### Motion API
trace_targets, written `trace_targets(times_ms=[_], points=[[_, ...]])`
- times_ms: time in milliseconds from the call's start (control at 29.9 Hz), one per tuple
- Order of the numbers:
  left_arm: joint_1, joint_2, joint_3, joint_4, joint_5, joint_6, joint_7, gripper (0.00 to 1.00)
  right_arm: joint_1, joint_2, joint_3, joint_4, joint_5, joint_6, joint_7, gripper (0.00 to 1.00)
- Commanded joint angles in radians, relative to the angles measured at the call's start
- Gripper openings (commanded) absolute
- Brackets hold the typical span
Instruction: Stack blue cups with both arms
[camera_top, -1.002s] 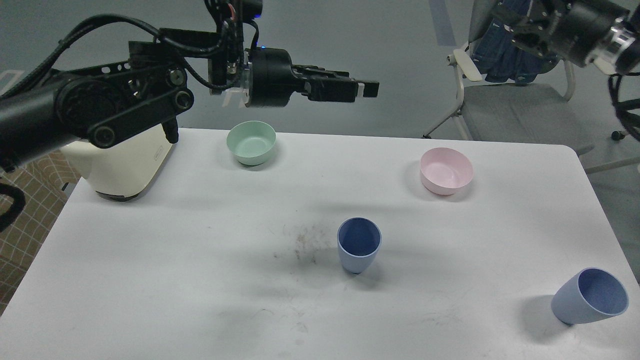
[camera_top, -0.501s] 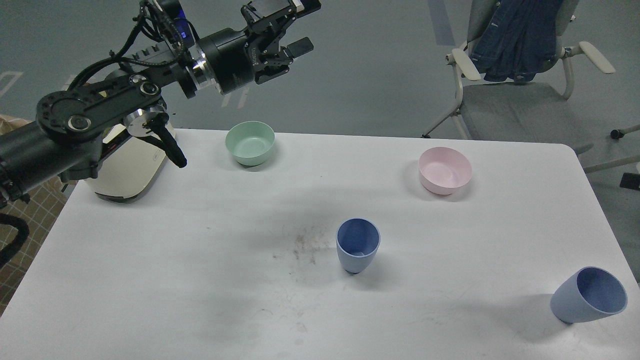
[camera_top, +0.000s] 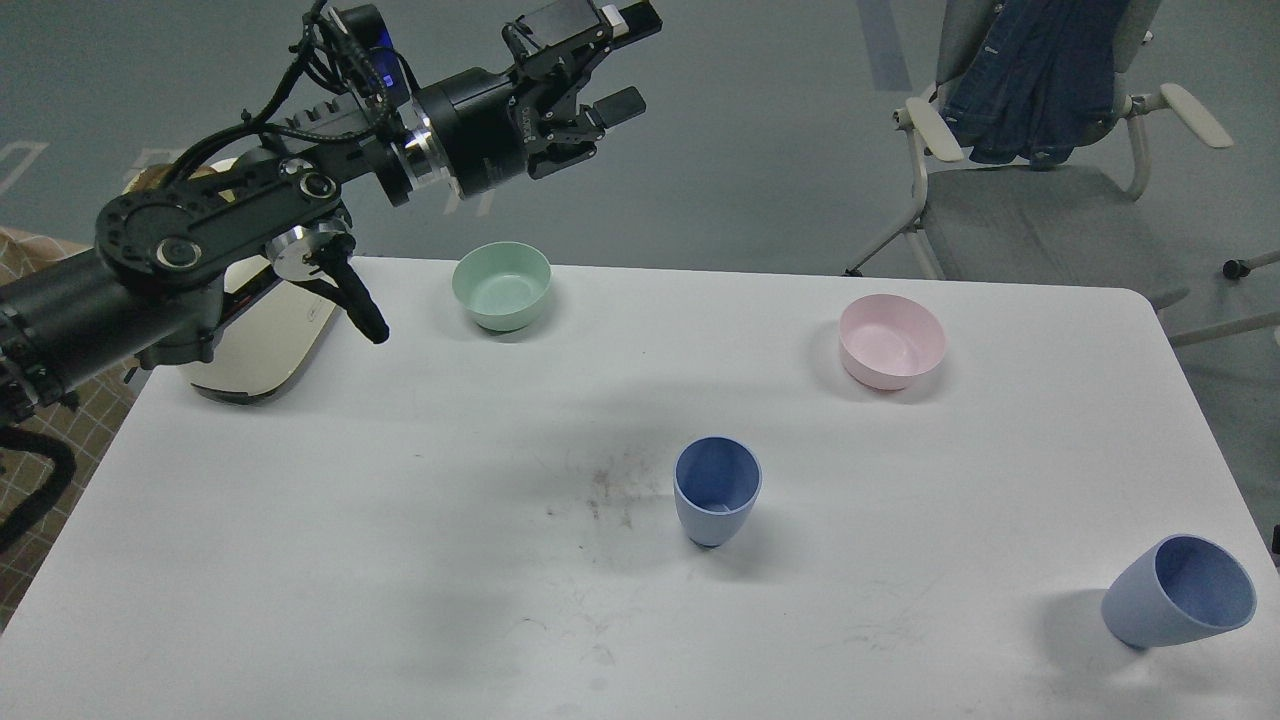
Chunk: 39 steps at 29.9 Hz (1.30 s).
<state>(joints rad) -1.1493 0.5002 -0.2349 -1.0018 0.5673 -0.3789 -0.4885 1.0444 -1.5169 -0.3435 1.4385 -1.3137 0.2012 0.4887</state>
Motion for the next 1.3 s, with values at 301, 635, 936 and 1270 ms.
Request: trace_targets(times_ms=[301, 635, 936, 1270], points=[[0.010, 0.000, 0.000, -0.001, 0.000, 0.000, 0.000, 0.96, -0.017, 0.083, -0.012, -0.015, -0.036, -0.008, 0.000, 0.96], [0.011, 0.001, -0.001, -0.001, 0.008, 0.000, 0.000, 0.96, -0.069, 0.127, -0.009, -0.030, -0.036, -0.008, 0.000, 0.22], [0.016, 0.000, -0.001, -0.001, 0.014, 0.000, 0.000, 0.96, -0.069, 0.127, -0.006, -0.029, -0.033, -0.034, 0.000, 0.00], [0.016, 0.001, -0.003, -0.001, 0.014, 0.000, 0.000, 0.96, -0.052, 0.097, 0.073, 0.013, -0.029, -0.020, 0.000, 0.00]])
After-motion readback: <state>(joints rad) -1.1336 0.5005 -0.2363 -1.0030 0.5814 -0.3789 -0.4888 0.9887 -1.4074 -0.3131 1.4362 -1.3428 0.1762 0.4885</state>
